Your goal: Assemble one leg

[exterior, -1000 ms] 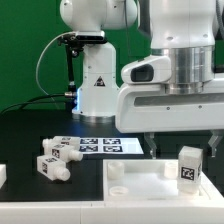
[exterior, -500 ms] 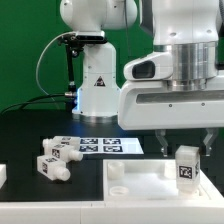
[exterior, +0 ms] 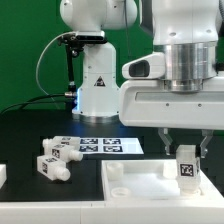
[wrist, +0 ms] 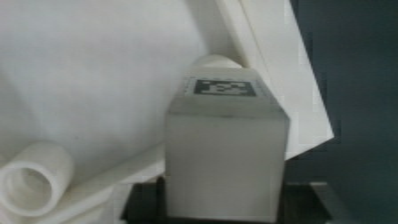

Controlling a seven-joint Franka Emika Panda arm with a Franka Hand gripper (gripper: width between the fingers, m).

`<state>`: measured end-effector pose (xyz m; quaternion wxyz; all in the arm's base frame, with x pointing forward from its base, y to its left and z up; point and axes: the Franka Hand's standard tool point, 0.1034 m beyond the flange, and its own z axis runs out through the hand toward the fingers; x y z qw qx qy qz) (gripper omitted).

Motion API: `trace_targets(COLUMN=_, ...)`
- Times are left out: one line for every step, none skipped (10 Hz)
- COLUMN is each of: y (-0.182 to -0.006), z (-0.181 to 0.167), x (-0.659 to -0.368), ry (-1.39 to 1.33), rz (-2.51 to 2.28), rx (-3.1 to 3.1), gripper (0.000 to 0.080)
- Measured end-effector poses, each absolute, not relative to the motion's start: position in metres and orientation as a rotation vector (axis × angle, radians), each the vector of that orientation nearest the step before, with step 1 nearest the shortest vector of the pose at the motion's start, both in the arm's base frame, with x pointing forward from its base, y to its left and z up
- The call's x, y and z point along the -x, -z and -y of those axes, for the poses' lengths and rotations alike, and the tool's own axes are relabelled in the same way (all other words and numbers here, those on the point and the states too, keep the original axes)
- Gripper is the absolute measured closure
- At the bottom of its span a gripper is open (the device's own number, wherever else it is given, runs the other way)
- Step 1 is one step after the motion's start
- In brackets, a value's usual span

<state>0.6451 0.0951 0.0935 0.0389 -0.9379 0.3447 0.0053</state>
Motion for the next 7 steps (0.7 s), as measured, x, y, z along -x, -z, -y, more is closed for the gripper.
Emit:
trace_targets(y=-0.0931, z=-0.0932, x=-0.6446, ry=-0.029, rz=-1.306, rx=2.775, gripper=0.0518)
trace_targets(y=-0.0929, z=-0.0941, x=-0.6446, ry=-0.039, rz=-1.484, rx=2.682, gripper=0.0518)
trace_targets(y=-0.0932, z=-0.0961, x=-0.645, ry=-0.063, rz=-1.747, rx=2.501, gripper=0.0518)
trace_targets(y=-0.0931, z=-0.0957, x=-0.6452, ry=-0.061, rz=-1.825, rx=2.445, gripper=0.0518)
trace_targets(y=-0.0934, z=-0.0957, x=-0.645, ry=-0.053, rz=-1.84, rx=2.431, gripper=0.0518)
trace_targets(y=-0.0935, z=-0.0954, x=-0.6451, ry=-0.051, rz=-1.798, rx=2.462, gripper=0.0518)
trace_targets(y=-0.0932, z=-0.0959, x=-0.6447, ry=-0.041, rz=-1.711, rx=2.533, gripper=0.0518)
